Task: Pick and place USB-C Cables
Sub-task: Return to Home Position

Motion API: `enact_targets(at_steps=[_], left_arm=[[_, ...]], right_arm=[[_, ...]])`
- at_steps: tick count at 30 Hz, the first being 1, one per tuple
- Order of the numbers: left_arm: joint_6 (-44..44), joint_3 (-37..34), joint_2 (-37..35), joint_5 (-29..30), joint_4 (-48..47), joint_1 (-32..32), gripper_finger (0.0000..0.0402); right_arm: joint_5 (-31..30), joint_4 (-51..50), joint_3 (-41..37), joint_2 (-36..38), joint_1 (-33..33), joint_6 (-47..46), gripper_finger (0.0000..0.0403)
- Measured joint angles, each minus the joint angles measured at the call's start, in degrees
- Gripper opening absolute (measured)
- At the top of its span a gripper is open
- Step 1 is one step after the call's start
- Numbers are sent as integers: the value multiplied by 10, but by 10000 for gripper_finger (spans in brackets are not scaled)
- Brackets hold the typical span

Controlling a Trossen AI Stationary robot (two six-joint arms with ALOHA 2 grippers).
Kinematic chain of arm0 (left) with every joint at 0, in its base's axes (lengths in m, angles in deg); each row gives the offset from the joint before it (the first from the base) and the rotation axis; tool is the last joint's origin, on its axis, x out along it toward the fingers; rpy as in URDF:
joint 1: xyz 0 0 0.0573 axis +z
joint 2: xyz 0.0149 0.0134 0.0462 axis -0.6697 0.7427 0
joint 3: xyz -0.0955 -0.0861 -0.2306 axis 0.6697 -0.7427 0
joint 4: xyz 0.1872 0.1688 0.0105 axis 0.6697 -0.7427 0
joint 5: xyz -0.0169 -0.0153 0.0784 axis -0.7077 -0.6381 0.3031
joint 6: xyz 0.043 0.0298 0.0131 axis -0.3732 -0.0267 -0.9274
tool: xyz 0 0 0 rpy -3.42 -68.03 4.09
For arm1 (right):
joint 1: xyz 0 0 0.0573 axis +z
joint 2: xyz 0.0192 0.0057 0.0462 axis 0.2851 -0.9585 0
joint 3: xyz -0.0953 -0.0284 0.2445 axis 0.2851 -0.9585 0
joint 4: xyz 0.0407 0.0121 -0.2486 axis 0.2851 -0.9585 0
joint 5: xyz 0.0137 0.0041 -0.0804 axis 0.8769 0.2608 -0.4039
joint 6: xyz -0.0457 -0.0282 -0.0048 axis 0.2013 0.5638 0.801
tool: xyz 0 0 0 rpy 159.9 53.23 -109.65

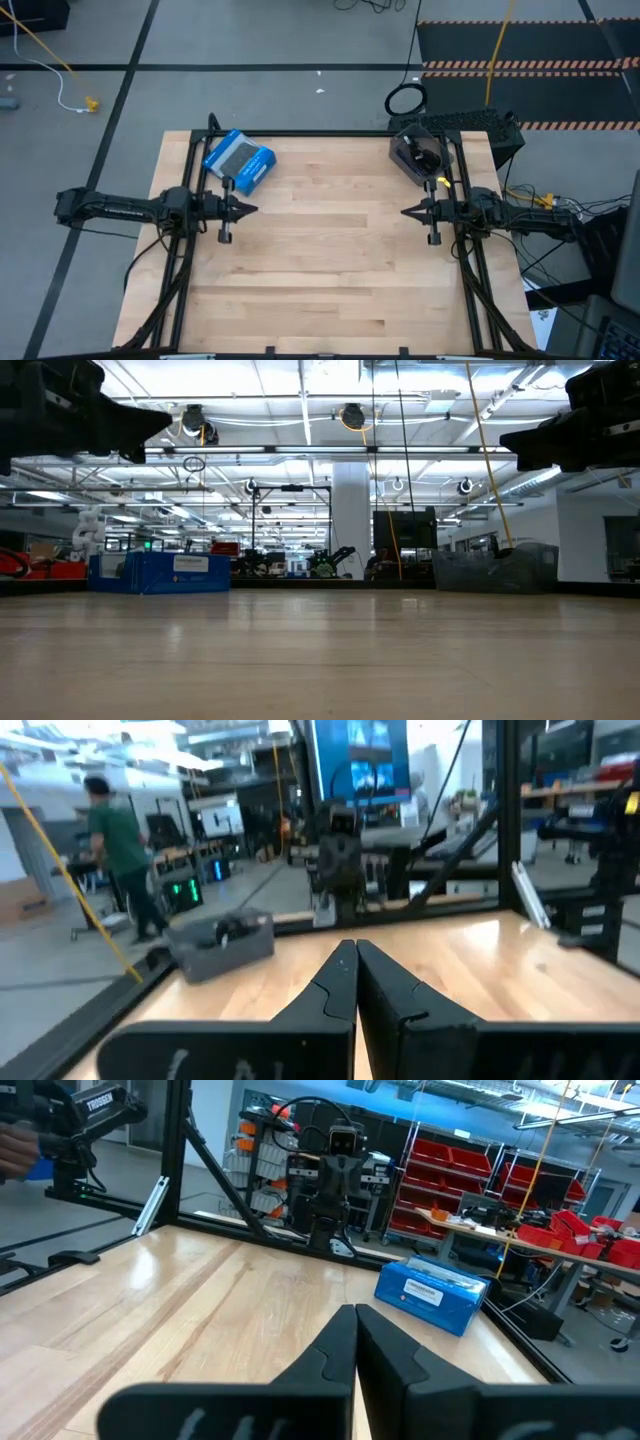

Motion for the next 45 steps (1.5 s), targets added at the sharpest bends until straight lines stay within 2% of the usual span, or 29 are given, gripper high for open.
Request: enact_targets(at_steps=[6, 20, 35, 45], left_arm=[[-1, 0, -56, -18, -7, 0, 4], [1, 0, -161, -18, -151, 0, 2], [17, 0, -233, -30, -242, 0, 2], [5, 0, -232, -30, -257, 0, 2]], right_arm=[[0, 0, 0, 0, 0, 0, 0], [0, 0, 0, 0, 0, 0, 0], [0, 0, 0, 0, 0, 0, 0], [0, 1, 0, 0, 0, 0, 0]])
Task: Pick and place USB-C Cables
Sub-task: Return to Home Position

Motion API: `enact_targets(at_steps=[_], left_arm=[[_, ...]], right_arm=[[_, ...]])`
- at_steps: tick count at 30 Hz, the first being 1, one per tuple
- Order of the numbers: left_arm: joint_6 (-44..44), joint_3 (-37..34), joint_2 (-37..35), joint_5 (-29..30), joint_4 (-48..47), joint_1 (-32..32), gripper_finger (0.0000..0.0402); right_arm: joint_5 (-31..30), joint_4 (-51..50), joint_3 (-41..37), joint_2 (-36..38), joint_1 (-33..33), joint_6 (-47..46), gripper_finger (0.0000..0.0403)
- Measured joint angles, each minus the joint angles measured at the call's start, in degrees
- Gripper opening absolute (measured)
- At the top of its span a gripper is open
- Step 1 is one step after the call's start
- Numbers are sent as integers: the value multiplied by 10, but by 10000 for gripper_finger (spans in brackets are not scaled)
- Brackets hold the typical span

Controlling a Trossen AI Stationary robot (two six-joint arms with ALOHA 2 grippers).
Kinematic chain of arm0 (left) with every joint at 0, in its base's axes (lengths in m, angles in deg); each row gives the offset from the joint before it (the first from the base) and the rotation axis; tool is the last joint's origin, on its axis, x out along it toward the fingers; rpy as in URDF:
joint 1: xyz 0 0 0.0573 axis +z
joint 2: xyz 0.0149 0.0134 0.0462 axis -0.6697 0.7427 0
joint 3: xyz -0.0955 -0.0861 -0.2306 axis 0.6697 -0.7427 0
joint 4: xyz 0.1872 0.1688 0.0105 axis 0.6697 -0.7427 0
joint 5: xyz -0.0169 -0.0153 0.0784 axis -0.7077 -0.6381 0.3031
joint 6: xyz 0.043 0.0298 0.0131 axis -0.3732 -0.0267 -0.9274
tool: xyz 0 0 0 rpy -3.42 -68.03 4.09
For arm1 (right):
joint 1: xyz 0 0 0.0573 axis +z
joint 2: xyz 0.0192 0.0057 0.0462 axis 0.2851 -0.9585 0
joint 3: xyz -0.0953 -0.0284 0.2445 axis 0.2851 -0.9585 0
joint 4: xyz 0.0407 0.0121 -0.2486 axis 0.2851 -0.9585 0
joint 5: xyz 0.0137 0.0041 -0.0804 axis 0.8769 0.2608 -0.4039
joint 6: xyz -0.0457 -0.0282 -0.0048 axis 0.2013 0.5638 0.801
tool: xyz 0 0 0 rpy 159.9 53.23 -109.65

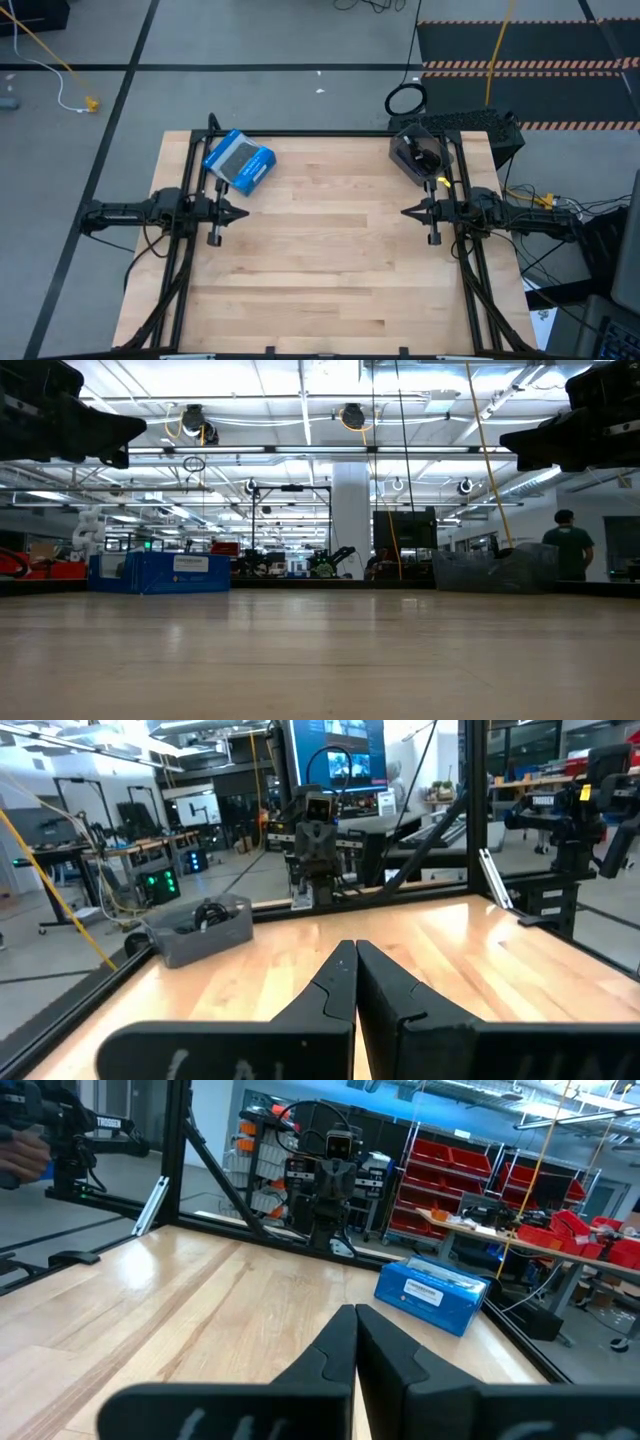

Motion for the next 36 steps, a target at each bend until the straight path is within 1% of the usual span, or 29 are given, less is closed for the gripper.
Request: enact_targets(at_steps=[7, 13, 26, 32, 36], left_arm=[[-1, 0, 0, 0, -7, 0, 1], [10, 0, 0, -13, -30, 0, 4], [18, 0, 0, -15, -30, 0, 2], [19, 0, 0, -15, -30, 0, 19], [18, 0, 0, -15, -30, 0, 22]], right_arm=[[0, 0, 0, 0, 0, 0, 0], [0, 0, 0, 0, 0, 0, 0], [0, 0, 0, 0, 0, 0, 0], [0, 0, 0, 0, 0, 0, 0], [0, 0, 0, 0, 0, 0, 0]])
